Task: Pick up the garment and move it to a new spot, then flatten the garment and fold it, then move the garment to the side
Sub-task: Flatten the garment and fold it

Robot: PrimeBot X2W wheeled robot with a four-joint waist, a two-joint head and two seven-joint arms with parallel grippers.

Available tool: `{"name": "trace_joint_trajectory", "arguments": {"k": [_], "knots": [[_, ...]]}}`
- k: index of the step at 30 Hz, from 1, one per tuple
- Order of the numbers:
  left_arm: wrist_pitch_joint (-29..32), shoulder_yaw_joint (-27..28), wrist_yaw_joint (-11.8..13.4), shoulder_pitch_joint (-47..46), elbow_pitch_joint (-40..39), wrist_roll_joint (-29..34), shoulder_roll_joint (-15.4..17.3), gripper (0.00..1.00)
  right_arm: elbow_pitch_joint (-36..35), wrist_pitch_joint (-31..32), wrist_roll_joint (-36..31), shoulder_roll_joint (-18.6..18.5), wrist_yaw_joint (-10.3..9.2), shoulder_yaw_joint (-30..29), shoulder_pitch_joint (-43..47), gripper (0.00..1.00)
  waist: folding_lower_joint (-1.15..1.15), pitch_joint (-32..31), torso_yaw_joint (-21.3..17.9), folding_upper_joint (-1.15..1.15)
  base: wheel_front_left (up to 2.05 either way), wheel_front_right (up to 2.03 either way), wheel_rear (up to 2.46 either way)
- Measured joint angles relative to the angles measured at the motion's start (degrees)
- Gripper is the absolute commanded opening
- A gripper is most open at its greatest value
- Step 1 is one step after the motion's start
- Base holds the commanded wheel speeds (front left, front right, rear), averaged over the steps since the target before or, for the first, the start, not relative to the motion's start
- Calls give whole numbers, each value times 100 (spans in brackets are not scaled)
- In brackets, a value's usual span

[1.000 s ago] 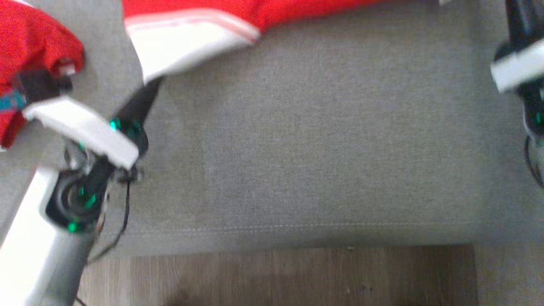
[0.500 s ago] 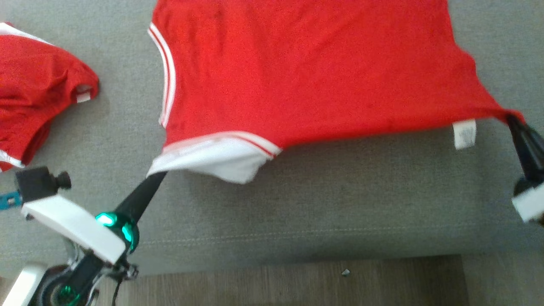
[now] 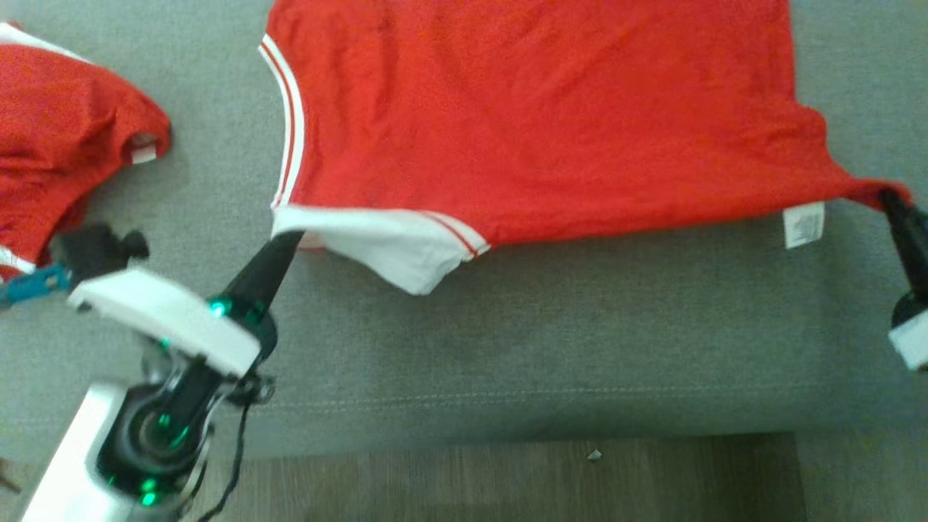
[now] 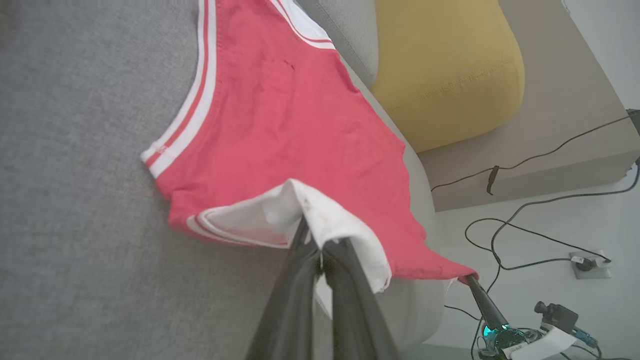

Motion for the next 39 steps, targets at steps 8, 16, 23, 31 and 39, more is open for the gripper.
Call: {"name": "trace_joint_trajectory", "arguments": {"k": [8,16,23,31,39], "knots": [[0,-175,-60,-1019,661,171,-333,0,412,82,-201,-19,0,24,-777,0,0,323,114,0,0,0,0],[-92,-144,-216,-1859,1291,188,-598,0,945,-149,-301,-71,0,301,-1614,0,0,594,129,0,0,0,0],[-267,-166,-458,-2260,1792,427,-658,0,1468,-400,-298,-180,0,568,-2253,1,0,828,103,0,0,0,0],[-756,-165,-689,-2366,2240,721,-731,100,1902,-953,-297,-214,0,793,-2490,100,0,777,115,0,0,0,0],[-1986,-311,-822,-1724,2111,1846,-483,100,1715,-1660,-315,-96,0,1087,-1830,100,0,350,62,0,0,0,0]]}}
